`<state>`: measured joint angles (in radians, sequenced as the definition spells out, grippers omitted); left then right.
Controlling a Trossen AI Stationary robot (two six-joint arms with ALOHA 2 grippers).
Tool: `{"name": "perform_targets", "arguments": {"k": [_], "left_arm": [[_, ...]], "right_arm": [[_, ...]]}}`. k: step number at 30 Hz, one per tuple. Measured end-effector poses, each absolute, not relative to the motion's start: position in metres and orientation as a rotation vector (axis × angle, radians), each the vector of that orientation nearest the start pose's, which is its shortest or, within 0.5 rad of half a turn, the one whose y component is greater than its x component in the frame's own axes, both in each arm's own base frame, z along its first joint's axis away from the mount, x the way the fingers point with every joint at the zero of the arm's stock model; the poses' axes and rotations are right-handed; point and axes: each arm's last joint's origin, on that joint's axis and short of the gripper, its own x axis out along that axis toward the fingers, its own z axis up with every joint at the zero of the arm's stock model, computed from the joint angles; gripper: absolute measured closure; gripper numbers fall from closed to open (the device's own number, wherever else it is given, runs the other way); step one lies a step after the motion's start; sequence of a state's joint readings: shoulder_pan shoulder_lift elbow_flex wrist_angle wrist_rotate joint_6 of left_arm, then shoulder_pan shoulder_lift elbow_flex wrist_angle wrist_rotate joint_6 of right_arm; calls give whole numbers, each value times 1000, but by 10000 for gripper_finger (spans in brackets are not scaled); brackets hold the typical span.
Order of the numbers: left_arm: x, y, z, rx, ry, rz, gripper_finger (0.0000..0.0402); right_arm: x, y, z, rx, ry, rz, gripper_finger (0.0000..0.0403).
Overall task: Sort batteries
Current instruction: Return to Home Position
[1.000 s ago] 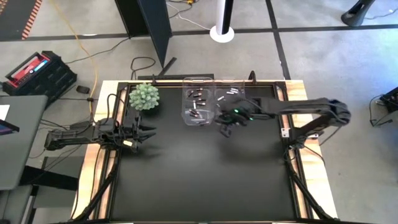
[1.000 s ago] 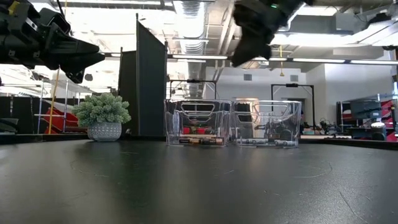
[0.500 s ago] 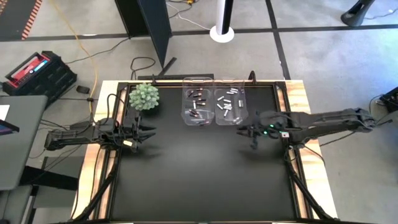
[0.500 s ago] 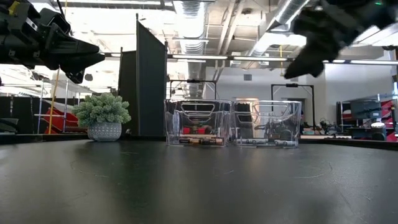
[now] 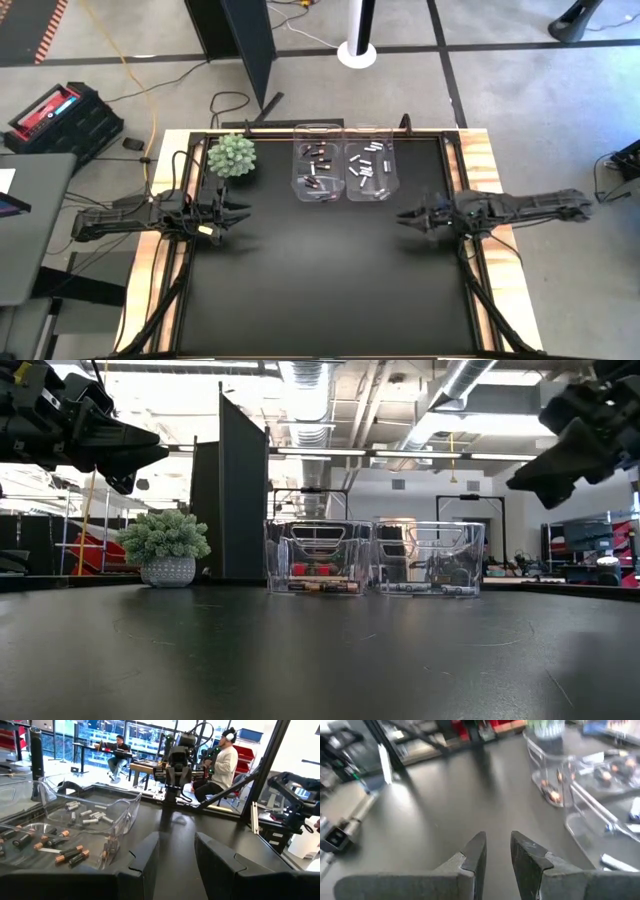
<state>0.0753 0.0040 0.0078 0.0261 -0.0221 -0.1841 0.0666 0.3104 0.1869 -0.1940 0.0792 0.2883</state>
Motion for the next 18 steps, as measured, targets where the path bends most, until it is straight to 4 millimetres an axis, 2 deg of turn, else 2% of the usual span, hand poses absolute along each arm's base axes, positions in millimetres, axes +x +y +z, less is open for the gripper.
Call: {"name": "perform_targets", "arguments": {"k": [8, 12, 18], "left_arm": [[97, 8, 168, -183, -38, 95, 281], [97, 8, 169, -183, -38, 94, 281], [96, 8, 173, -183, -46, 93, 281]], "right_arm": [[92, 7, 173, 277, 88, 10, 294], [93, 10, 178, 182, 25, 48, 294], [96, 11, 170, 199, -45, 69, 294]]}}
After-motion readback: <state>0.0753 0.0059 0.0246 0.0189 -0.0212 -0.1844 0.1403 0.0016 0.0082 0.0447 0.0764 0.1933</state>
